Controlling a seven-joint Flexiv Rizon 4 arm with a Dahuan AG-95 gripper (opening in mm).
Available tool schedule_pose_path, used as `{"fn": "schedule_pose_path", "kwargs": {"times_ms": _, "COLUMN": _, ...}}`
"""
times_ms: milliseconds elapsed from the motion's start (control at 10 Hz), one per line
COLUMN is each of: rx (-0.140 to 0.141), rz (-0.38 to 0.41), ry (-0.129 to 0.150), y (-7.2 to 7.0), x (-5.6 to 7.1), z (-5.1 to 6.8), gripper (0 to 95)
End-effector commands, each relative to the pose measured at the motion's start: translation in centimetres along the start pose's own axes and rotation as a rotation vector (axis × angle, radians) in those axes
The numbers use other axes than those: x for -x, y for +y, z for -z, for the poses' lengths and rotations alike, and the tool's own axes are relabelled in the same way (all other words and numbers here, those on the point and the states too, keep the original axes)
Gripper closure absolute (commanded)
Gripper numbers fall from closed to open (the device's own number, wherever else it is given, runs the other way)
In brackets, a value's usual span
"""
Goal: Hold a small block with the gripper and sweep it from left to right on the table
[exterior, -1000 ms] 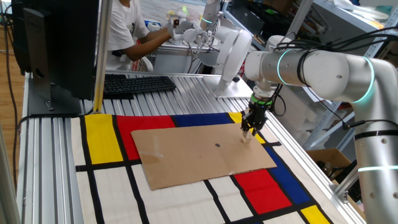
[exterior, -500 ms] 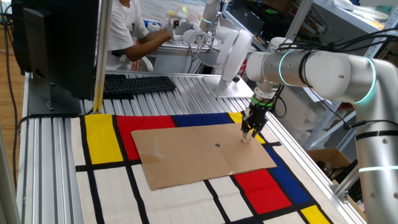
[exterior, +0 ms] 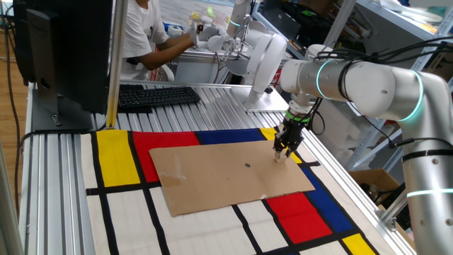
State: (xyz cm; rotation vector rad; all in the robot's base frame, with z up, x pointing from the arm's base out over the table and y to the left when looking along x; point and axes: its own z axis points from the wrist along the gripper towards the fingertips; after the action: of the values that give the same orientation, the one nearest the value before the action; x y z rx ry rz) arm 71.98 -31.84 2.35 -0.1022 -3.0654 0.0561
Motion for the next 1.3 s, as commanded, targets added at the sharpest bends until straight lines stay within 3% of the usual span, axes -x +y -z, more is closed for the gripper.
{"fn": "schedule_pose_path", "kwargs": {"times_ms": 100, "rx": 0.005, "rz": -0.004, "ry": 0.0, "y": 0.13, "x": -0.11, "z": -0.09, "gripper": 57.0}}
{"fn": "schedule_pose_path", "kwargs": {"times_ms": 1300, "rx": 0.013, "rz": -0.008, "ry": -0.002, "y": 0.44, "x": -0.17, "z": -0.91, "gripper": 57.0}}
